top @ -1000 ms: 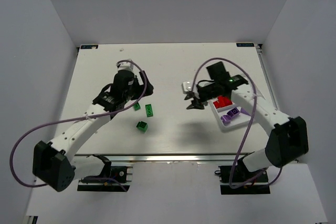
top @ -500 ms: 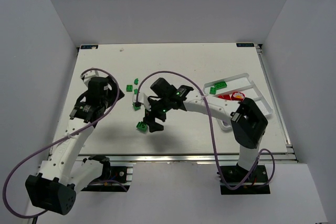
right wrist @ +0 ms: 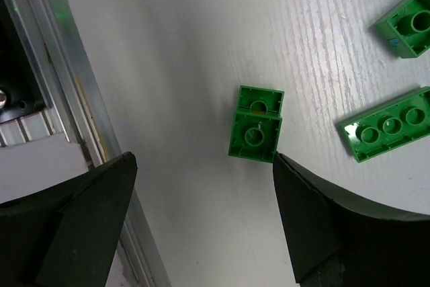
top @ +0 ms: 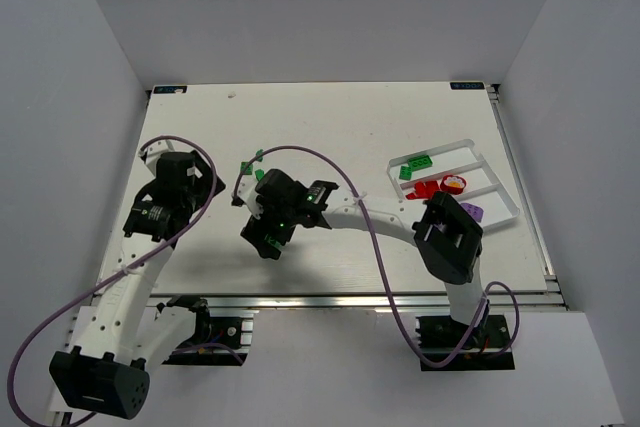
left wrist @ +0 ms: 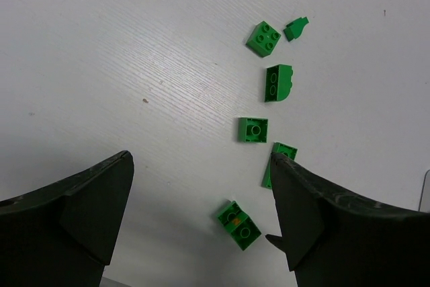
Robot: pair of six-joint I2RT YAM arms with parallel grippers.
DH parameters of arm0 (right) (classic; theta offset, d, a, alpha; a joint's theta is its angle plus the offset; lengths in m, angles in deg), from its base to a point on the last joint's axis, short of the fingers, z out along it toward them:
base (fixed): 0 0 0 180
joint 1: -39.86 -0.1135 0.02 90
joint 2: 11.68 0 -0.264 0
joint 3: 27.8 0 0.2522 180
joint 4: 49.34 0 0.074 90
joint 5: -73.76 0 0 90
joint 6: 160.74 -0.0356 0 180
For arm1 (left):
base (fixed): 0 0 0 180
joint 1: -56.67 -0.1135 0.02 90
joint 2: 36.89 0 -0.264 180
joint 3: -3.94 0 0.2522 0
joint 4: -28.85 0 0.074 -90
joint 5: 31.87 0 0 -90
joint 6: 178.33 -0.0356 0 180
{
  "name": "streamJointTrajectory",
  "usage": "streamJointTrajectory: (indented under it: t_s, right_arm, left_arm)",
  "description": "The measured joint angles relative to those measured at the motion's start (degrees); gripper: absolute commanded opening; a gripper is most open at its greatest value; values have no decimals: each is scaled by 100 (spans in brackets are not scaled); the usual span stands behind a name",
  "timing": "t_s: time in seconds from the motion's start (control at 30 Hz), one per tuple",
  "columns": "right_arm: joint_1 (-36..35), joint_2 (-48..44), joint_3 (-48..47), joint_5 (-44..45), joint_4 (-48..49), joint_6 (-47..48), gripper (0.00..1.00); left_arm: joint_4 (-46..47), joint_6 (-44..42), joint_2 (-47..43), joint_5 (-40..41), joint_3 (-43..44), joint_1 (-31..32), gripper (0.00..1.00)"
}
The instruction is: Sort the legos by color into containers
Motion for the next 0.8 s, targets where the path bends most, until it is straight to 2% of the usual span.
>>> streamJointTrajectory:
  t_s: [0.37, 0.57, 0.8]
  right_arm:
    - [-42, 527, -188, 1043, 107, -96, 83]
    - [-52, 680, -299, 1137, 120, -94, 73]
    - [-52, 702, -299, 1134, 125, -92, 68]
  left_arm:
    - [-136, 4, -155, 52, 0, -7, 92]
    - [-240, 22, -223, 98, 0, -9, 92]
    - [-278, 46, -260, 107, 0, -9, 92]
